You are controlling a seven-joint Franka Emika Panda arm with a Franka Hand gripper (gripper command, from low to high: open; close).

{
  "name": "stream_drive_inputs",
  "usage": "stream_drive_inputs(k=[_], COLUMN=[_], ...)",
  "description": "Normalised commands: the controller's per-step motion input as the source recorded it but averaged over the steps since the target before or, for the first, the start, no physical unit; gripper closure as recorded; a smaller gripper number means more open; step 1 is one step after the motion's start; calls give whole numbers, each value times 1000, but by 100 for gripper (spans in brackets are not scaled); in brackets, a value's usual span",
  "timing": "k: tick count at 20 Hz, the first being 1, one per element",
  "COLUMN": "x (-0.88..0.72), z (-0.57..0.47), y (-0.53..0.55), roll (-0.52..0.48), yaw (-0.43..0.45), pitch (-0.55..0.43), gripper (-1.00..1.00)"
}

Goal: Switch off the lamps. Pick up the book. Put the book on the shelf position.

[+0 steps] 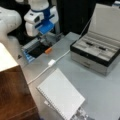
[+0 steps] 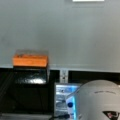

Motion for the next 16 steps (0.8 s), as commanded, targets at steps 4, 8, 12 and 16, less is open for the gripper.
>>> stream_drive_inputs(k=[4,8,12,16], x=[-194,-158,-119,-105], z=[-337,-283,-273,-156], y=[126,145,169,181], roll=[47,67,91,94], yaw=[-65,-34,-10,-8], pitch=[-190,-179,-162,-116], gripper=[-100,-100,100,100])
